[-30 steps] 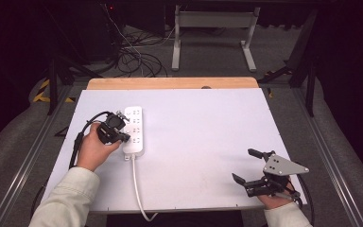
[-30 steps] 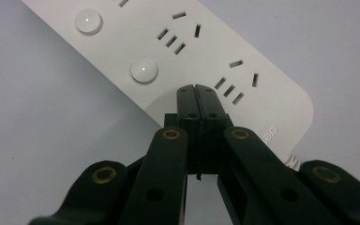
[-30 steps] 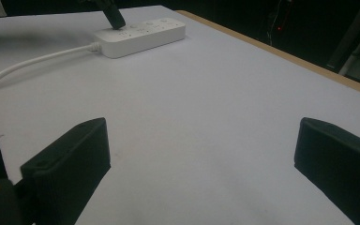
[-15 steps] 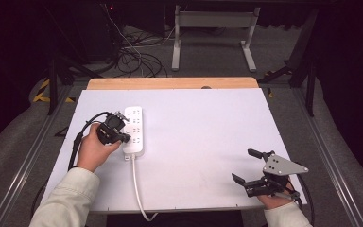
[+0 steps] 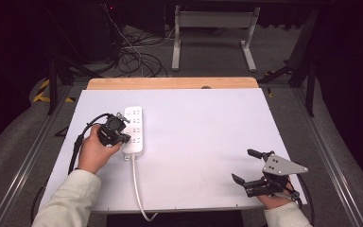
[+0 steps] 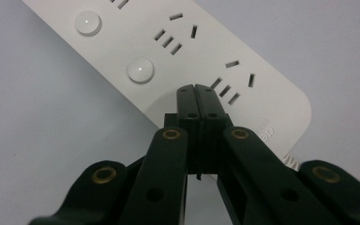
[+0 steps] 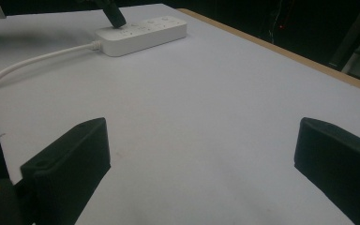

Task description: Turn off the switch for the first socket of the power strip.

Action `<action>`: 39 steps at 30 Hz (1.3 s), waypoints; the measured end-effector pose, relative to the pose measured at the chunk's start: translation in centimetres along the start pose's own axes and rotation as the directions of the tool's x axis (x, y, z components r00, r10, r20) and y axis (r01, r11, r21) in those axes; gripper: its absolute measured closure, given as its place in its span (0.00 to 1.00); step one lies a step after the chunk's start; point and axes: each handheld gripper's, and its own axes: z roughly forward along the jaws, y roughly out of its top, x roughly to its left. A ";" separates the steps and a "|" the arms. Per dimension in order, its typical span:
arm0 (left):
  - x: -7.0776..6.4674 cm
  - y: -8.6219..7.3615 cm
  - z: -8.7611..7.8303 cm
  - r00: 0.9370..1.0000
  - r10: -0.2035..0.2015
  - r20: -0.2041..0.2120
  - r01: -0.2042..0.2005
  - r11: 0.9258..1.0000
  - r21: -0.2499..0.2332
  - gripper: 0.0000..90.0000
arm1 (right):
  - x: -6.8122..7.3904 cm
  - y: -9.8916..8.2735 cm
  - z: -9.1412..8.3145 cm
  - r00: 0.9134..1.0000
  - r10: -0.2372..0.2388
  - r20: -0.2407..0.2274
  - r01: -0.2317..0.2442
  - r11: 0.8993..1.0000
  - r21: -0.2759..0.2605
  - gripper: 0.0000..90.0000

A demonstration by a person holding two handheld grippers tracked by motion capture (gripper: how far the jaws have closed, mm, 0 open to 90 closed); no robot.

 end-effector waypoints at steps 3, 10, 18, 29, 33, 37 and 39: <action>-0.1 0.0 0.0 1.000 0.003 -0.009 -0.003 1.000 -0.004 1.00 | 0.0 0.0 0.0 1.000 0.003 0.000 -0.003 1.000 0.000 0.05; 0.0 -0.3 0.0 1.000 -0.008 -0.002 0.008 1.000 -0.017 1.00 | 0.0 0.0 0.1 1.000 0.003 -0.002 -0.003 1.000 0.004 0.05; 0.0 -0.4 0.2 1.000 -0.017 -0.005 0.017 0.999 -0.028 1.00 | 0.0 0.0 0.1 1.000 -0.001 -0.005 0.001 1.000 0.007 0.05; -0.5 -0.3 -0.9 1.000 -0.023 0.010 0.024 0.994 -0.105 1.00 | -0.1 -0.1 0.0 1.000 0.004 0.001 -0.004 1.000 0.002 0.05; -0.5 -0.2 -2.5 1.000 -0.025 0.016 0.027 0.990 -0.140 1.00 | -0.1 0.0 0.0 1.000 0.001 0.001 -0.001 1.000 0.003 0.05; -0.7 -0.1 -3.3 1.000 -0.014 0.003 0.014 0.988 -0.154 1.00 | 0.0 0.0 0.0 1.000 0.000 0.000 0.000 1.000 0.001 0.05; -0.9 0.0 -3.7 1.000 -0.006 0.018 0.009 0.986 -0.166 1.00 | 0.0 0.0 -0.1 1.000 0.000 0.002 0.000 1.000 0.000 0.05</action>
